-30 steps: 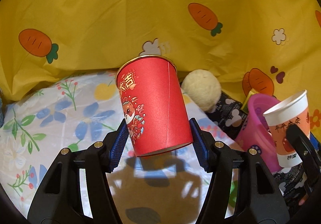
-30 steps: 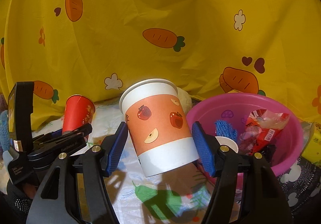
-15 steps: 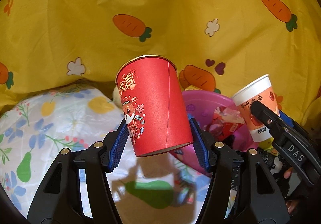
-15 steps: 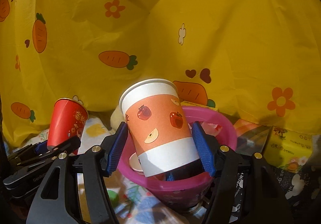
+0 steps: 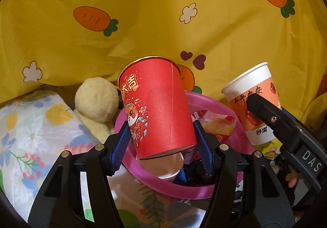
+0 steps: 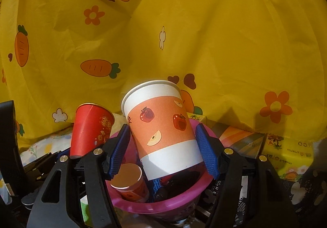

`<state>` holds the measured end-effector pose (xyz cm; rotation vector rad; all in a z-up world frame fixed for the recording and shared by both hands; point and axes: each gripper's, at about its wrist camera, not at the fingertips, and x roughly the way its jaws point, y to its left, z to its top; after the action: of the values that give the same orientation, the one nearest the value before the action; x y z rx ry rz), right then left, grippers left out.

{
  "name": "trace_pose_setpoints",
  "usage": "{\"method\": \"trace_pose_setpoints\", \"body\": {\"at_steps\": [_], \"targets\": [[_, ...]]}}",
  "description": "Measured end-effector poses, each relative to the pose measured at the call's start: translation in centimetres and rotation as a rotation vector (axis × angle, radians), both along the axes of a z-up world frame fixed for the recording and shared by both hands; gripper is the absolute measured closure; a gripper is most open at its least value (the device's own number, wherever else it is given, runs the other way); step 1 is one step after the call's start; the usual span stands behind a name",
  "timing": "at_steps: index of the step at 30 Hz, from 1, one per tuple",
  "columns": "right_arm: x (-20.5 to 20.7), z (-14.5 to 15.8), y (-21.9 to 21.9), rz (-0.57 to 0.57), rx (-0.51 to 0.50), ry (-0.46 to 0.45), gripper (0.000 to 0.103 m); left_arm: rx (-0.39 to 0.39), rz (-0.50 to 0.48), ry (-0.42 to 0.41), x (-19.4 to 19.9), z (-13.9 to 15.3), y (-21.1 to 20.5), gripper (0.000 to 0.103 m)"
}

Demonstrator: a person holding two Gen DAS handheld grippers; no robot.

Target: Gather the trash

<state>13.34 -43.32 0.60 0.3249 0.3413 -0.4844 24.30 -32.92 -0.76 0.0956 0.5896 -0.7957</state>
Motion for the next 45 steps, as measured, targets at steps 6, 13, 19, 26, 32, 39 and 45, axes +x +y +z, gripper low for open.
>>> {"method": "trace_pose_setpoints", "body": {"at_steps": [6, 13, 19, 26, 32, 39, 45], "targets": [[0.6, -0.6, -0.7, -0.004, 0.023, 0.012, 0.038, 0.015, -0.038, 0.007, 0.3, -1.6, -0.8, 0.030], [1.5, -1.0, -0.4, 0.034, 0.026, 0.022, 0.038, -0.044, 0.108, 0.030, 1.4, -1.5, 3.7, 0.015], [2.7, -2.0, 0.2, 0.082, 0.051, 0.035, 0.036, -0.011, 0.251, -0.052, 0.5, -0.3, 7.1, 0.006], [2.7, -2.7, 1.0, 0.099, 0.057, 0.067, 0.019, 0.043, 0.324, -0.097, -0.8, 0.2, 8.8, 0.006], [0.8, -2.2, 2.7, 0.050, -0.037, 0.075, 0.011, 0.036, 0.346, -0.109, -2.2, 0.5, 10.2, 0.006], [-0.7, -2.1, 5.8, 0.042, -0.123, 0.102, 0.006, 0.081, 0.388, -0.140, -4.8, 0.5, 12.3, 0.006], [-2.1, -2.0, 8.6, 0.058, -0.128, 0.116, 0.006, 0.095, 0.451, -0.123, -7.0, 0.3, 15.2, 0.006]]}}
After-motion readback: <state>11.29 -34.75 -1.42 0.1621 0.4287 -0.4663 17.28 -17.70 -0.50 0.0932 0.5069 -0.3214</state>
